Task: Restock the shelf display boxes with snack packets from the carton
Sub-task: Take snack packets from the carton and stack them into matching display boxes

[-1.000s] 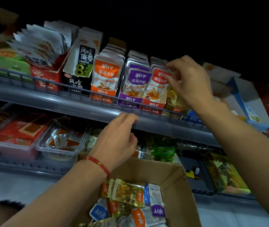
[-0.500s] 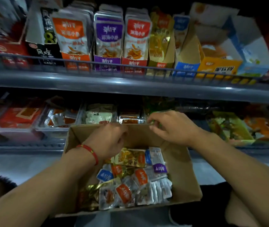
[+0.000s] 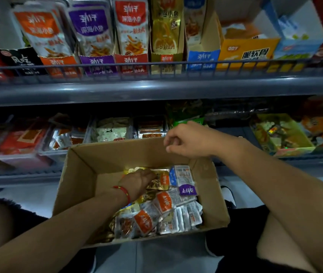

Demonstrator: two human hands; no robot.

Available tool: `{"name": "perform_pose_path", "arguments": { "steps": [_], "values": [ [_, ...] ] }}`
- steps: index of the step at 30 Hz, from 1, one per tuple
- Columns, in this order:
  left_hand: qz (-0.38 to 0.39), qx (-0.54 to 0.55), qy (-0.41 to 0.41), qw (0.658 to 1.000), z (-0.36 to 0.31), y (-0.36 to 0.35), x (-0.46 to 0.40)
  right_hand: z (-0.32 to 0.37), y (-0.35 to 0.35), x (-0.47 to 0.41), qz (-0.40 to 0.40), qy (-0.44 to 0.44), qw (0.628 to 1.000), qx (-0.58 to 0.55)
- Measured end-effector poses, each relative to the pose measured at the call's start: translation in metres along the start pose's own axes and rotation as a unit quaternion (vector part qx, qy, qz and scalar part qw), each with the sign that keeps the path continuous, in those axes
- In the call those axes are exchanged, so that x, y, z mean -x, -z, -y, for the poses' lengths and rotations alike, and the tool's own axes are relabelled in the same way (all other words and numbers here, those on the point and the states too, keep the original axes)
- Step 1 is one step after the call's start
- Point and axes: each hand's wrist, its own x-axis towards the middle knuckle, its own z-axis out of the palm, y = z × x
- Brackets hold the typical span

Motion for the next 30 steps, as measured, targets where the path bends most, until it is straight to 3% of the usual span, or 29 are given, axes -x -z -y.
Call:
{"name": "perform_pose_path", "arguments": {
  "steps": [7,22,27,30],
  "values": [
    [0.01,-0.032,0.073,0.997,0.003,-0.01,-0.012,0.0,0.002,0.005,0.007,0.0,1.0,-0.02],
    [0.054,0.026,0.095,0.994,0.008,0.018,0.02,-0.004,0.0,0.002,0.009,-0.015,1.0,-0.009],
    [-0.024,0.068,0.04,0.997,-0.006,0.074,0.047,-0.006,-0.004,0.006,0.057,-0.041,0.997,0.009],
    [-0.13,0.1,0.018,0.986,-0.011,0.108,0.063,-0.005,-0.003,0.005,0.027,-0.044,0.997,-0.059]
  ]
}}
